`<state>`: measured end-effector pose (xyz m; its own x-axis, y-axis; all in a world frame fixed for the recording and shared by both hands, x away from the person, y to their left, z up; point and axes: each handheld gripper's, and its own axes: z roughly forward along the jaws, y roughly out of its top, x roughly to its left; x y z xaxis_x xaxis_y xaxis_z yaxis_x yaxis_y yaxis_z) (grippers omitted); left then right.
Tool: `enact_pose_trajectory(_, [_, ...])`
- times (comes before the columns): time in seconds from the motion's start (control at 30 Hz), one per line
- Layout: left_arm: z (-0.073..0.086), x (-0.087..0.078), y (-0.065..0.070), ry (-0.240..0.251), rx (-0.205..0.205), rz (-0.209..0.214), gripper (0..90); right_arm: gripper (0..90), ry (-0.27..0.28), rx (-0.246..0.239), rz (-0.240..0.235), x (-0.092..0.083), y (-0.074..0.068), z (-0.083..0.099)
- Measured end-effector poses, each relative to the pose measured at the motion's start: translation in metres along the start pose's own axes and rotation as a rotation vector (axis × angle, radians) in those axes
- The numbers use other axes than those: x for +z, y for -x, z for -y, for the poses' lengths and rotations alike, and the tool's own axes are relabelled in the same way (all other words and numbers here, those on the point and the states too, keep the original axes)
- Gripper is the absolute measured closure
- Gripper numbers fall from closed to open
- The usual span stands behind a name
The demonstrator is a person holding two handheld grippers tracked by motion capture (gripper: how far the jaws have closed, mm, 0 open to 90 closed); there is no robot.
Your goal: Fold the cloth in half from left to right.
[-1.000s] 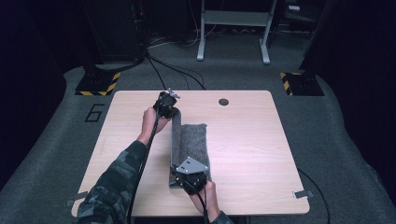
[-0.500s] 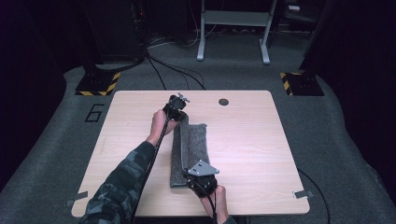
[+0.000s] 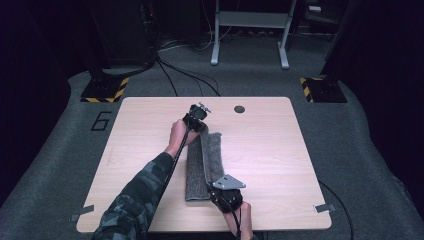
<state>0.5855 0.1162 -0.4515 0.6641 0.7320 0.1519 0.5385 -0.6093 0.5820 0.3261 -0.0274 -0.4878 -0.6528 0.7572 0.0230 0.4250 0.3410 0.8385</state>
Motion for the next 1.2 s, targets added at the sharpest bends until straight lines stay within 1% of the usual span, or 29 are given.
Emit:
enact_pose_trajectory(0.03, [0.0,0.001,0.0,0.001,0.006,-0.002,85.7,84.0,-0.006,0.005,0.002,0.0,0.0,0.001])
enact_pose_trajectory(0.1, [-0.002,0.002,0.002,-0.002,0.004,-0.001,85.6,83.8,-0.012,0.007,0.011,-0.001,0.0,0.003])
enact_pose_trajectory(0.17, [-0.002,0.004,0.003,-0.001,0.004,0.001,85.4,83.4,-0.015,-0.005,0.034,-0.001,0.0,0.004])
enact_pose_trajectory(0.23, [-0.003,0.006,0.005,-0.004,0.006,0.002,85.1,83.2,-0.023,-0.003,0.034,-0.001,0.0,0.006])
enact_pose_trajectory(0.27, [-0.003,0.007,0.006,-0.005,0.005,0.002,84.7,83.0,-0.025,-0.011,0.037,-0.001,0.001,0.007])
enact_pose_trajectory(0.37, [-0.004,0.01,0.007,-0.003,0.002,0.007,82.0,82.6,-0.033,0.005,0.04,0.0,0.001,0.01])
enact_pose_trajectory(0.4, [-0.004,0.01,0.007,0.001,-0.008,0.006,77.6,82.1,-0.035,0.002,0.045,0.0,0.002,0.01])
enact_pose_trajectory(0.43, [-0.004,0.011,0.007,-0.002,-0.015,0.007,66.6,81.4,-0.04,0.01,0.045,-0.001,0.002,0.011])
enact_pose_trajectory(0.47, [-0.004,0.011,0.007,0.008,-0.029,0.015,59.8,78.9,-0.041,0.001,0.048,-0.001,0.004,0.012])
enact_pose_trajectory(0.5, [-0.004,0.011,0.007,0.009,-0.037,0.009,52.1,74.9,-0.047,0.015,0.062,-0.001,0.003,0.012])
enact_pose_trajectory(0.53, [-0.004,0.01,0.006,0.011,-0.049,0.008,43.7,71.1,-0.059,0.01,0.079,-0.001,0.004,0.013])
enact_pose_trajectory(0.57, [-0.004,0.008,0.005,0.02,-0.055,0.017,37.7,67.9,-0.071,0.015,0.095,-0.001,0.005,0.014])
enact_pose_trajectory(0.6, [-0.003,0.007,0.004,0.027,-0.063,0.021,35.4,65.0,-0.084,0.021,0.108,-0.002,0.007,0.016])
enact_pose_trajectory(0.63, [-0.002,0.005,0.003,0.026,-0.067,0.021,31.5,59.1,-0.095,0.03,0.119,-0.002,0.009,0.018])
enact_pose_trajectory(0.67, [-0.001,0.003,0.002,0.033,-0.07,0.024,28.7,55.1,-0.12,0.042,0.131,-0.003,0.011,0.02])
enact_pose_trajectory(0.7, [0.0,0.001,0.001,0.035,-0.073,0.031,26.2,50.3,-0.133,0.048,0.14,-0.004,0.013,0.022])
enact_pose_trajectory(0.73, [0.002,-0.001,-0.001,0.038,-0.073,0.032,24.6,46.3,-0.14,0.064,0.143,-0.005,0.014,0.023])
enact_pose_trajectory(0.77, [0.002,-0.002,-0.002,0.04,-0.076,0.031,21.7,42.7,-0.157,0.093,0.163,-0.007,0.015,0.025])
enact_pose_trajectory(0.8, [0.005,-0.004,-0.004,0.046,-0.083,0.026,20.0,42.3,-0.157,0.1,0.166,-0.009,0.016,0.026])
enact_pose_trajectory(0.83, [0.006,-0.005,-0.005,0.053,-0.085,0.026,19.1,39.4,-0.17,0.11,0.176,-0.011,0.019,0.029])
enact_pose_trajectory(0.87, [0.007,-0.006,-0.006,0.045,-0.085,0.025,18.6,37.4,-0.174,0.109,0.179,-0.012,0.021,0.03])
enact_pose_trajectory(0.9, [0.008,-0.006,-0.007,0.047,-0.086,0.02,18.3,36.5,-0.172,0.121,0.184,-0.013,0.023,0.031])
enact_pose_trajectory(0.97, [0.012,-0.007,-0.009,0.04,-0.092,0.02,17.6,31.4,-0.158,0.14,0.181,-0.016,0.028,0.032])
enact_pose_trajectory(1.0, [0.016,-0.008,-0.01,0.04,-0.091,0.019,17.4,30.4,-0.153,0.135,0.175,-0.017,0.031,0.032])
enact_pose_trajectory(1.03, [0.019,-0.008,-0.01,0.037,-0.094,0.012,17.4,28.9,-0.142,0.16,0.17,-0.018,0.033,0.031])
enact_pose_trajectory(1.07, [0.022,-0.008,-0.01,0.031,-0.095,0.009,17.3,26.8,-0.129,0.153,0.171,-0.018,0.037,0.03])
enact_pose_trajectory(1.1, [0.026,-0.008,-0.011,0.027,-0.096,-0.001,17.3,25.7,-0.125,0.16,0.173,-0.017,0.039,0.029])
enact_pose_trajectory(1.17, [0.033,-0.004,-0.014,0.009,-0.103,-0.014,17.5,23.3,-0.123,0.149,0.17,-0.013,0.044,0.027])
enact_pose_trajectory(1.2, [0.038,-0.001,-0.017,-0.005,-0.114,-0.027,17.5,22.3,-0.129,0.151,0.171,-0.011,0.045,0.027])
